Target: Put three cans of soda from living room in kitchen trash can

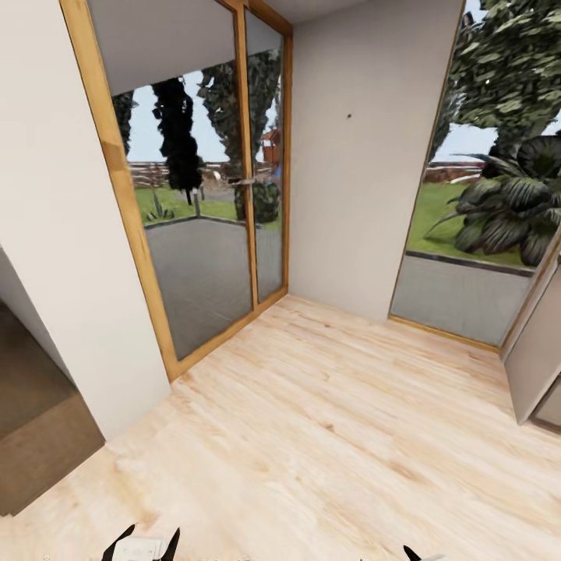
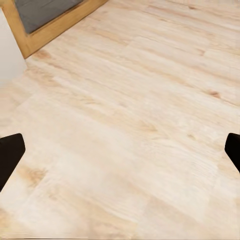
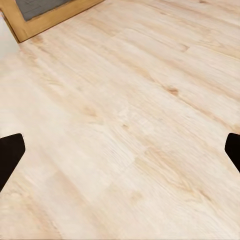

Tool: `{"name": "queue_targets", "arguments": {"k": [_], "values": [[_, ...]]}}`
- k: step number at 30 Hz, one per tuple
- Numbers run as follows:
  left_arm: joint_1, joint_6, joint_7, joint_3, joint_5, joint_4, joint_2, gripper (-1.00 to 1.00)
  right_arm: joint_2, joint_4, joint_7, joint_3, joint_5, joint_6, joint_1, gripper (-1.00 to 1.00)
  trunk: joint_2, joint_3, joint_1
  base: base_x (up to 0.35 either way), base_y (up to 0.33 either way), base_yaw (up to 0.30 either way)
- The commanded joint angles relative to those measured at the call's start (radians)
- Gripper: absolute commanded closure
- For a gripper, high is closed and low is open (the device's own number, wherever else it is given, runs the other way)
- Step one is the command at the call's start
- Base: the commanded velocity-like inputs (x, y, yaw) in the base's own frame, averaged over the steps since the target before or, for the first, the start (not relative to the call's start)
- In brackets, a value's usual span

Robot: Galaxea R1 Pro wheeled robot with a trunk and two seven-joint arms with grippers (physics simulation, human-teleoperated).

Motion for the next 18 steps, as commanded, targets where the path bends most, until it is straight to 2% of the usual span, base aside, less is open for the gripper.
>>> {"name": "queue_targets", "arguments": {"k": [1,18], "values": [[0.000,0.000,0.000,0.000,0.000,0.000,0.000,-1.00,0.000,0.000,0.000,0.000,0.000,0.000,0.000,-1.00,0.000,0.000,0.000,0.000,0.000,0.232],[0.000,0.000,0.000,0.000,0.000,0.000,0.000,-1.00,0.000,0.001,0.000,0.002,0.001,0.000,0.000,-1.00,0.000,-0.008,0.000,0.000,0.000,0.231]]}}
